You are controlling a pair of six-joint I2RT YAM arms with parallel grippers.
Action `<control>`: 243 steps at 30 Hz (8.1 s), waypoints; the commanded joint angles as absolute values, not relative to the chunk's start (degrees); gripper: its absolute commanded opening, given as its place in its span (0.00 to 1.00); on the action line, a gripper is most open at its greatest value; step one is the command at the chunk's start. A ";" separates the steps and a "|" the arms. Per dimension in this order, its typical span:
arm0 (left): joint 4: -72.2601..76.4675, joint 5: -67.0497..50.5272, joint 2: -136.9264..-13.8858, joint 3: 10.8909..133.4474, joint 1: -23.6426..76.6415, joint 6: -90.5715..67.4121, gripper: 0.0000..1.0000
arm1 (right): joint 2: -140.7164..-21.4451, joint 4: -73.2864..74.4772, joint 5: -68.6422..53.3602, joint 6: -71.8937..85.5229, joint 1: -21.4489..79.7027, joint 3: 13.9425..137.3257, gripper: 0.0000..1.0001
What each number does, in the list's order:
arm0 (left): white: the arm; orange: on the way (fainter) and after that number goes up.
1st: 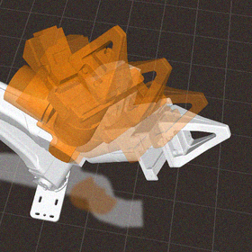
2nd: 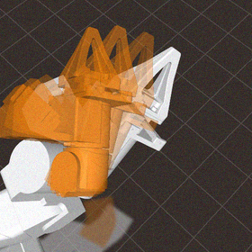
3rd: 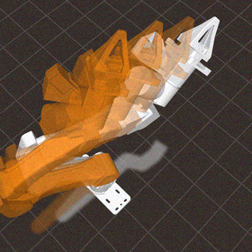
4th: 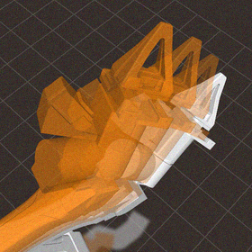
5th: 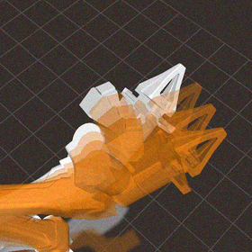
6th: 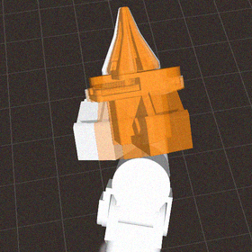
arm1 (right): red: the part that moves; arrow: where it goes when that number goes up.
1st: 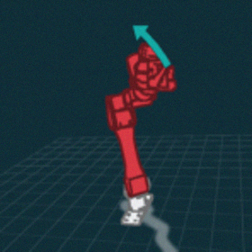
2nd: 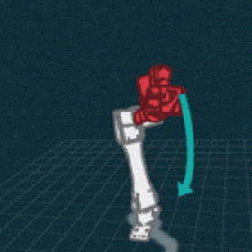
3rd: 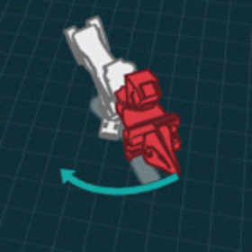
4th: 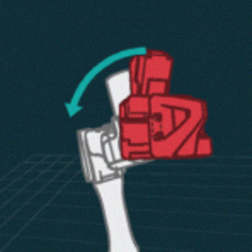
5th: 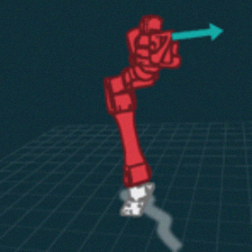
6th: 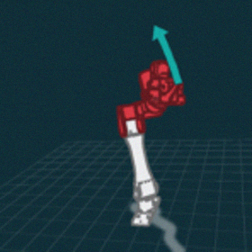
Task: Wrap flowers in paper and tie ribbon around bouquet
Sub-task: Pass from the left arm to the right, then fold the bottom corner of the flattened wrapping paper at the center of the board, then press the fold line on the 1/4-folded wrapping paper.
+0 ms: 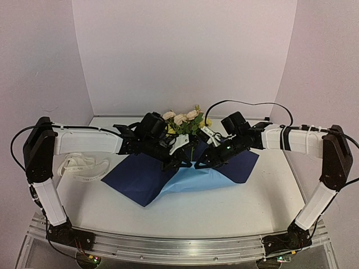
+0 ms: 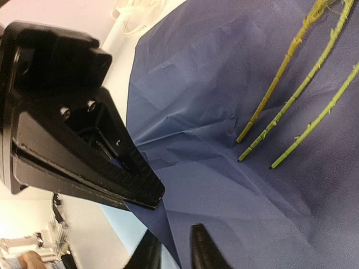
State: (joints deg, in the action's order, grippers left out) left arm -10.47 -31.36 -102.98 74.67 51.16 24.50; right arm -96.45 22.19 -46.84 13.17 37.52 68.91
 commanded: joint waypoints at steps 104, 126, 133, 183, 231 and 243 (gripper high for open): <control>-23.47 -20.27 -97.75 64.86 40.43 -27.67 0.14 | -123.42 26.51 7.07 10.86 41.57 100.69 0.00; -19.32 -13.90 -104.63 57.98 39.71 -30.67 0.09 | -110.35 43.26 8.98 19.25 40.10 99.27 0.94; -18.34 -14.30 -104.13 56.53 39.23 -31.08 0.08 | -94.02 43.07 1.16 33.40 40.12 77.09 0.86; -24.06 -15.77 -89.87 54.60 38.70 -30.24 0.17 | -90.37 7.75 16.59 73.22 39.44 40.58 0.00; -20.79 -10.64 -93.93 44.17 34.44 -31.90 0.01 | -84.43 15.64 14.22 64.89 39.10 40.30 0.35; -21.52 -15.54 -92.56 61.01 40.27 -29.88 0.17 | -72.23 13.79 6.77 62.96 35.16 32.32 0.81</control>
